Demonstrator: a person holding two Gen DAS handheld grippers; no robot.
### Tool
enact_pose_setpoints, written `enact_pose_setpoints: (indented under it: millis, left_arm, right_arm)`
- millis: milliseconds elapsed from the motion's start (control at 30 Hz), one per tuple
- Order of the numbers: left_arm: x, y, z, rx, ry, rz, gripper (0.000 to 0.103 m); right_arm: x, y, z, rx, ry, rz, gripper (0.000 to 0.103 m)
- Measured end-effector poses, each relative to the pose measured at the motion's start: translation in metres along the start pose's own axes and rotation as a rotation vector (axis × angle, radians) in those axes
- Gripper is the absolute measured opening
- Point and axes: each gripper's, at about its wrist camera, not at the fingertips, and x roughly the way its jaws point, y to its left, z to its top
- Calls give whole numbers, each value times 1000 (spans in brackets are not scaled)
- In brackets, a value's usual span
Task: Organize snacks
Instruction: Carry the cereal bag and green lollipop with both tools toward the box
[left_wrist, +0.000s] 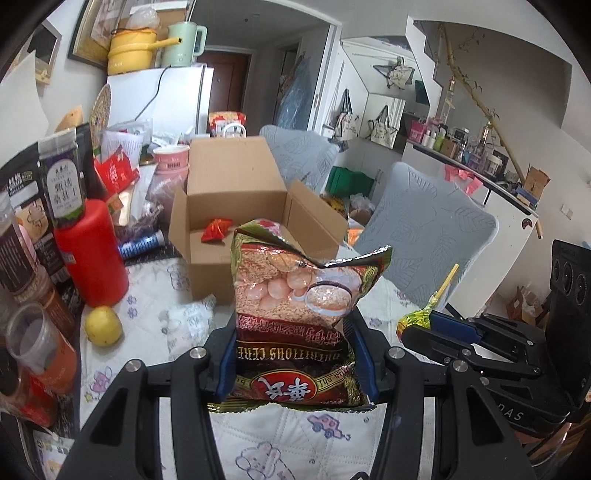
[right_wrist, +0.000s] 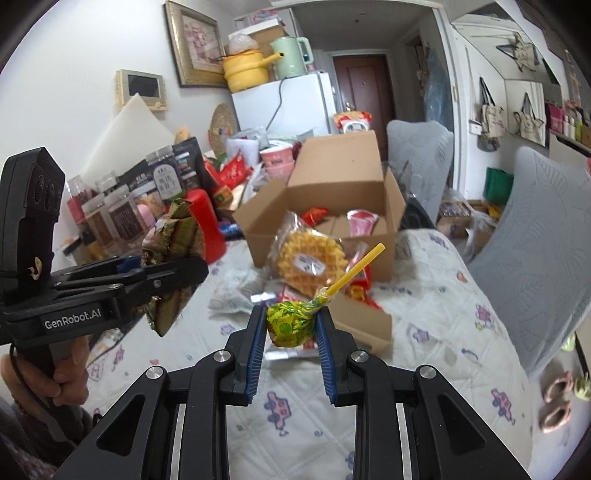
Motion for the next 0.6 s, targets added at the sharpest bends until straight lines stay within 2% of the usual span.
enact_pose_setpoints:
  millis: [333, 600]
  left_arm:
    - [9, 12, 41, -2, -74, 8, 51]
    - [38, 28, 73, -23, -99, 4, 51]
  right_arm:
    - [14, -2, 46, -26, -54, 15, 27]
    - [42, -11, 83, -42, -75, 15, 27]
